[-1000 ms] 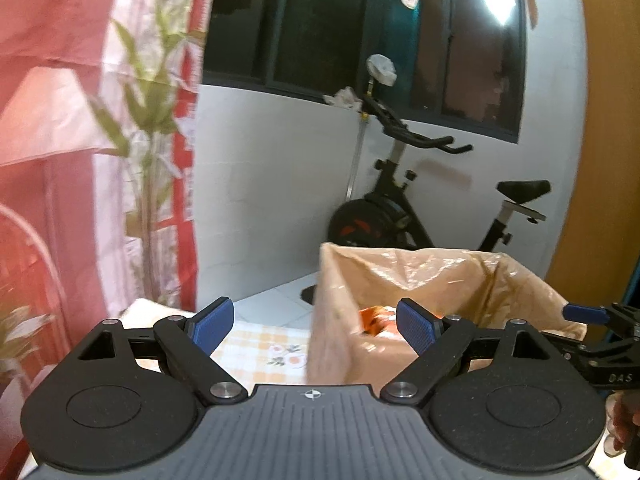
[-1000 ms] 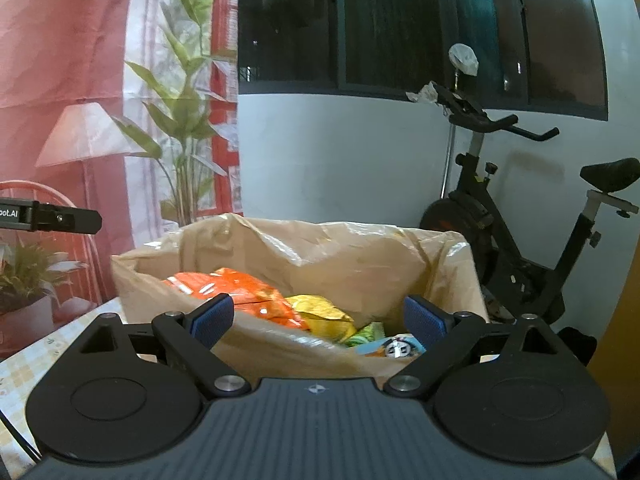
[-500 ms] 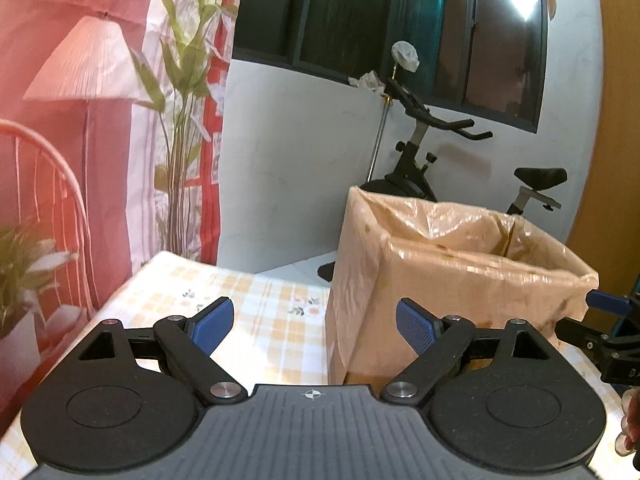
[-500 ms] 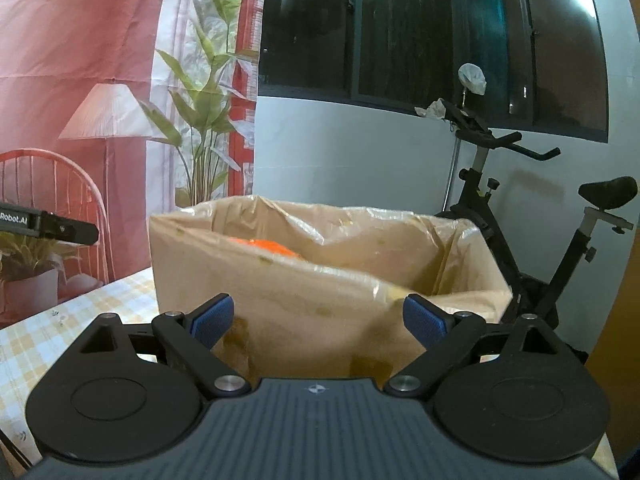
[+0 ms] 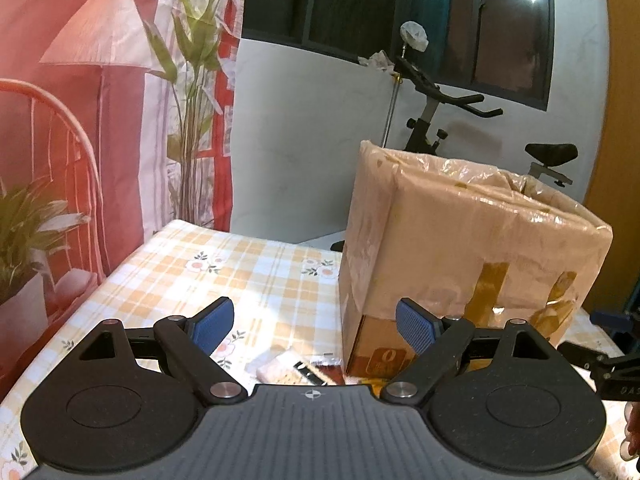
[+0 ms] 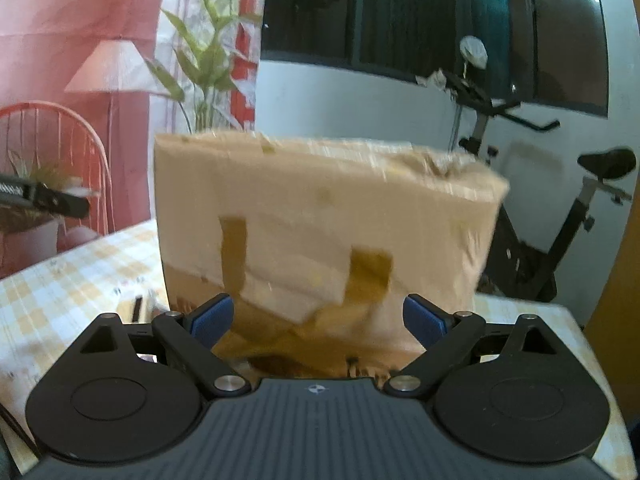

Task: Organize snacks
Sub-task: 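Move both open tools back to the snack pile, then lower the left tool toward the white cracker pack while the right tool approaches the red meat pack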

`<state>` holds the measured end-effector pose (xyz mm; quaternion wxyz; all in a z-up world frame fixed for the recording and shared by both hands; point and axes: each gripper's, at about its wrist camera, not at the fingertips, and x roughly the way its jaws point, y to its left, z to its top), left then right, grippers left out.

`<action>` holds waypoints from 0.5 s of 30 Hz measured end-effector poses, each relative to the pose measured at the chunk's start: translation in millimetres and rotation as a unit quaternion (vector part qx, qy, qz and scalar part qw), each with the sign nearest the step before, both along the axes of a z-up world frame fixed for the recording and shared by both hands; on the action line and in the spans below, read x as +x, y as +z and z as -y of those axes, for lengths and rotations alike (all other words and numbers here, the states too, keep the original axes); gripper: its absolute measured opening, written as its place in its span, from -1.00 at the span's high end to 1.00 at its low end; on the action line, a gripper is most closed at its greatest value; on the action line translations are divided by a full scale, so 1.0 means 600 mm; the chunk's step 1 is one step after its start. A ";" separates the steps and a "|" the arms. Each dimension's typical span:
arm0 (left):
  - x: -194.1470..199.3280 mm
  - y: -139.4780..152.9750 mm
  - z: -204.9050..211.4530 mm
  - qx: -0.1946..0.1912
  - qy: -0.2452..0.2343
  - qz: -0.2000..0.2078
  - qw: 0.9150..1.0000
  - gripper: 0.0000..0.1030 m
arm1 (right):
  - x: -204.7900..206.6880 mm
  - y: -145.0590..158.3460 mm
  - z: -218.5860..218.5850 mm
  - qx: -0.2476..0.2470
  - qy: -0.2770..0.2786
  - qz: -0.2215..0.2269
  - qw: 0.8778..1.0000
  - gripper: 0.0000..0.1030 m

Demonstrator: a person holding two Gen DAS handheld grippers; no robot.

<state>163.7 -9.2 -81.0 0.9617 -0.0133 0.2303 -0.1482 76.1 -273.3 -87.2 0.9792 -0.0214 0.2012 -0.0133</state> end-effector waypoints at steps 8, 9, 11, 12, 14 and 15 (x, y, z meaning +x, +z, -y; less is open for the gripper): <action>-0.001 -0.037 0.000 -0.013 0.019 -0.029 0.999 -0.74 | -0.004 -0.072 0.027 0.002 -0.012 -0.062 0.998 -0.82; -0.002 -0.042 0.001 -0.013 0.020 -0.032 0.999 -0.74 | -0.004 -0.079 0.029 0.004 -0.012 -0.069 0.998 -0.82; -0.003 -0.048 0.002 -0.011 0.021 -0.036 0.999 -0.74 | -0.003 -0.092 0.033 0.009 -0.013 -0.084 0.996 -0.82; -0.005 -0.051 0.003 -0.010 0.021 -0.037 0.999 -0.74 | -0.001 -0.098 0.034 0.015 -0.012 -0.092 0.996 -0.82; -0.008 -0.057 0.004 -0.008 0.020 -0.041 0.999 -0.74 | 0.002 -0.107 0.033 0.023 -0.010 -0.105 0.994 -0.82; -0.009 -0.059 0.004 -0.007 0.020 -0.043 0.999 -0.74 | 0.004 -0.112 0.031 0.025 -0.007 -0.112 0.993 -0.82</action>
